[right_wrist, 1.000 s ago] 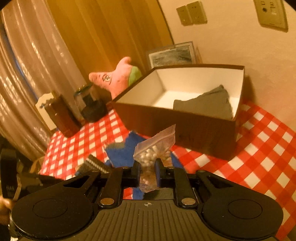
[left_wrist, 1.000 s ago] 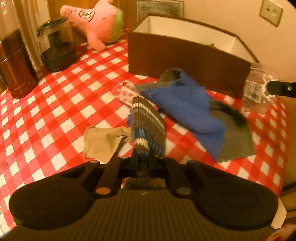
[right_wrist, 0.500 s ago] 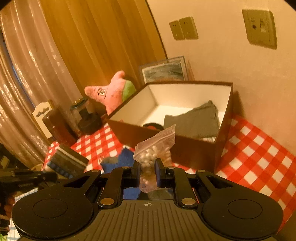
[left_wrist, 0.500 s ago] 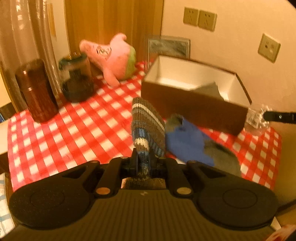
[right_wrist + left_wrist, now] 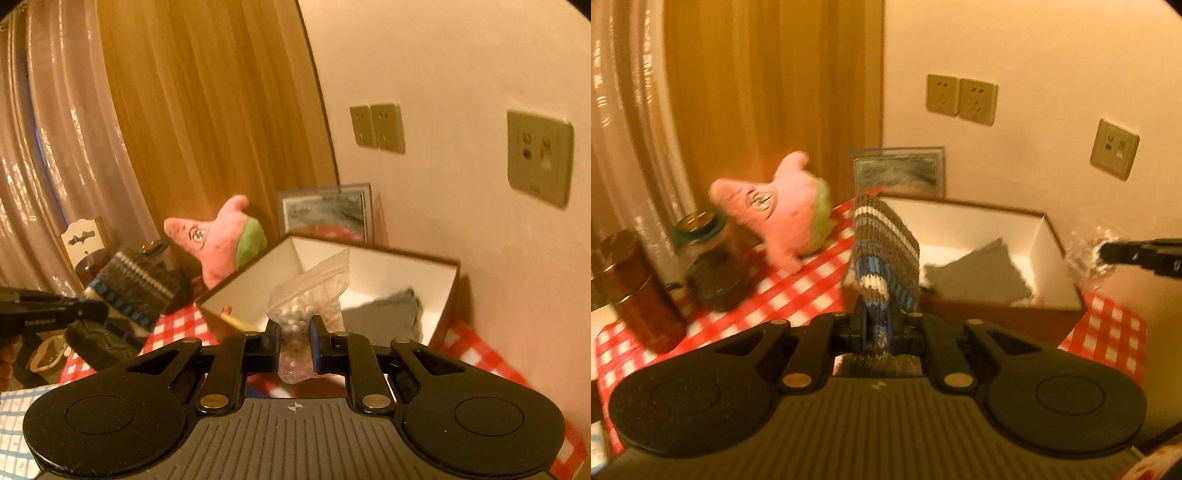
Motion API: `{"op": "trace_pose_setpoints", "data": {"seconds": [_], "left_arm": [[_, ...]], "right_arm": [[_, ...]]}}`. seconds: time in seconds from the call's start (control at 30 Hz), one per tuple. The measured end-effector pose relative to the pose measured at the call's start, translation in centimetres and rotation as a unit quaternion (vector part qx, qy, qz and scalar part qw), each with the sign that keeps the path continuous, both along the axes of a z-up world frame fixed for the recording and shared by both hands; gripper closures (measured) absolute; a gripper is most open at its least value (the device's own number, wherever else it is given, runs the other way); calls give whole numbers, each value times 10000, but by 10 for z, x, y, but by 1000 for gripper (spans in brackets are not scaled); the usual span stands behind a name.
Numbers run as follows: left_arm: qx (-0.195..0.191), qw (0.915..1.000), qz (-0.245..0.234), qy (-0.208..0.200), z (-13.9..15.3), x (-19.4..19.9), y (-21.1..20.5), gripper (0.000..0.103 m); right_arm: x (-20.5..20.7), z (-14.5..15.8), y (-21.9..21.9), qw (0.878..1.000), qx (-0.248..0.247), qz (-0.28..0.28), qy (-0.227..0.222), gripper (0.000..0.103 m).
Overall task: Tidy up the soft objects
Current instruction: 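Lower the knit glove and swab bag into the box and open both grippers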
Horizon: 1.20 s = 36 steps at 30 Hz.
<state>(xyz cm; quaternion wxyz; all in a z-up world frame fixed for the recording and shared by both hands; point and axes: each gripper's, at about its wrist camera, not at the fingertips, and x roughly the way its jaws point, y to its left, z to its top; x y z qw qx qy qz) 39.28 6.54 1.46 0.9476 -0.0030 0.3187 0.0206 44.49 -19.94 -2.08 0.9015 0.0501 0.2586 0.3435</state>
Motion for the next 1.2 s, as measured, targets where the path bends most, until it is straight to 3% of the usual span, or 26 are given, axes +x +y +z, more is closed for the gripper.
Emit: {"op": "trace_pose_setpoints", "data": {"seconds": [0.4,1.03,1.2], "left_arm": [[-171,9989,-431,-46,9,93,-43,94],[-320,9962,-673,441,-36,181,-76,93],[-359,9959,-666,505,-43,196,-74,76]], "right_arm": [[56,-3,11,9997,-154,-125,-137,87],[117,-34,10,9982,-464,-351,141,87],[126,-38,12,9979,-505,-361,164,87]]}}
